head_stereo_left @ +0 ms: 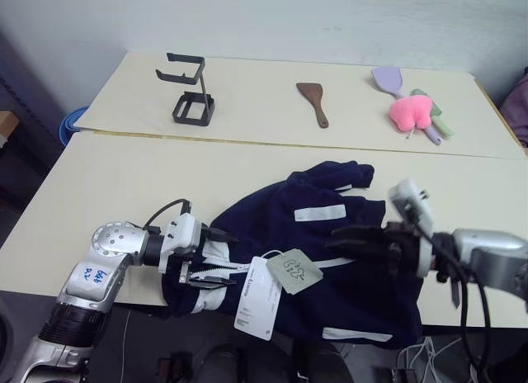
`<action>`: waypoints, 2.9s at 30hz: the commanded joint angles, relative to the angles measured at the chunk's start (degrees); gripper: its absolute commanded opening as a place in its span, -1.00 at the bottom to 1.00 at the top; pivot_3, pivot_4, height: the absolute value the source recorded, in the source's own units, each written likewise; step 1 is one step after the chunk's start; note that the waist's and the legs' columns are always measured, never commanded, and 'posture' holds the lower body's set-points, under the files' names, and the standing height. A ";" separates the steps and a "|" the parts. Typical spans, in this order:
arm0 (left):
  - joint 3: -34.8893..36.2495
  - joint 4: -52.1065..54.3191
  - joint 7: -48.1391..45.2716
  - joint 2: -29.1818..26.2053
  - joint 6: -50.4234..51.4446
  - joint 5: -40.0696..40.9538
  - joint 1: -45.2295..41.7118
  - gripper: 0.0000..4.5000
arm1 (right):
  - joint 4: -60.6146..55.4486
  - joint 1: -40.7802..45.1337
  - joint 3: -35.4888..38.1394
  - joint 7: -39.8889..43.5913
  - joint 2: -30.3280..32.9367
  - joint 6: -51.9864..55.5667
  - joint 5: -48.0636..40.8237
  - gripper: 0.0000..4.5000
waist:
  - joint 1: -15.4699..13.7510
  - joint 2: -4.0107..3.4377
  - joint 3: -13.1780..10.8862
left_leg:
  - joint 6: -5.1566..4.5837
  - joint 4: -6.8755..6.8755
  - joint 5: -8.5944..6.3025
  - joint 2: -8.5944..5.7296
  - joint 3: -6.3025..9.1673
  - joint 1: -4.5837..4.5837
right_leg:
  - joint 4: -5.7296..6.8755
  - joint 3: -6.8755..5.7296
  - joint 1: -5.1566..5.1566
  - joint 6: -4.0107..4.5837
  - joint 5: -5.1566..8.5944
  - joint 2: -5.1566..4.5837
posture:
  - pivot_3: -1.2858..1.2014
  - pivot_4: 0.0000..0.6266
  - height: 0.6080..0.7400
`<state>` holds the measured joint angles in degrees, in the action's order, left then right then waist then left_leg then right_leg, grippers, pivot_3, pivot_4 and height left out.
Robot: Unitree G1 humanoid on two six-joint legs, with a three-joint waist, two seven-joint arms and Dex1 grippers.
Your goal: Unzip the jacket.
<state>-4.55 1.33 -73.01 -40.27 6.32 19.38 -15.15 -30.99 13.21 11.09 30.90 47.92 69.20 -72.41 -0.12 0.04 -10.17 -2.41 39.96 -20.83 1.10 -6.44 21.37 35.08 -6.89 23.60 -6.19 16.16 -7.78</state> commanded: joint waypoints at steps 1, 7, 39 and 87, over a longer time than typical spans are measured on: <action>0.28 -0.30 0.05 -0.09 -4.31 -1.45 1.33 1.00 | -0.58 0.22 -4.98 1.56 0.47 1.44 0.96 0.72 | 0.05 0.00 0.00 | -0.02 0.00 -0.01 -0.01 0.00 0.01 | -0.01 0.00 0.01 0.00 0.00 -0.02 | 0.03 -0.52 1.00; -0.13 0.63 2.37 2.70 -4.78 -1.02 2.12 1.00 | 6.28 6.69 -14.33 -1.31 -7.85 0.17 9.27 0.99 | 0.28 0.01 0.01 | -0.05 0.07 -0.02 -0.02 -0.05 -0.05 | -0.08 0.03 0.02 0.00 0.00 -0.11 | 0.03 -0.52 1.00; -4.74 0.67 7.37 3.97 -5.93 -6.41 3.48 1.00 | -2.16 2.27 -16.77 23.43 -4.48 -35.78 34.97 -0.98 | 0.10 0.00 0.01 | -0.07 0.03 -0.07 -0.07 -0.03 -0.11 | -0.06 -0.52 -0.10 -0.04 -0.02 0.10 | 0.03 -0.52 1.00; -11.50 -16.35 16.75 8.50 -10.12 -15.09 -5.29 1.00 | 56.02 -19.50 26.06 4.59 10.80 -86.40 74.54 -0.98 | -1.22 -1.31 0.78 | -0.12 -0.69 0.17 -0.42 0.32 -1.24 | -0.76 -0.43 -1.35 -0.11 -0.06 -0.68 | 0.03 -0.52 1.00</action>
<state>-15.23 -10.09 -58.11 -31.38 -4.54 9.07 -21.02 25.71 -7.10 37.03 34.45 59.00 -19.26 5.64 -1.34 -1.26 -9.39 -2.53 39.22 -20.64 0.68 -6.11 20.14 34.32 -7.32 22.28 -6.29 16.10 -8.46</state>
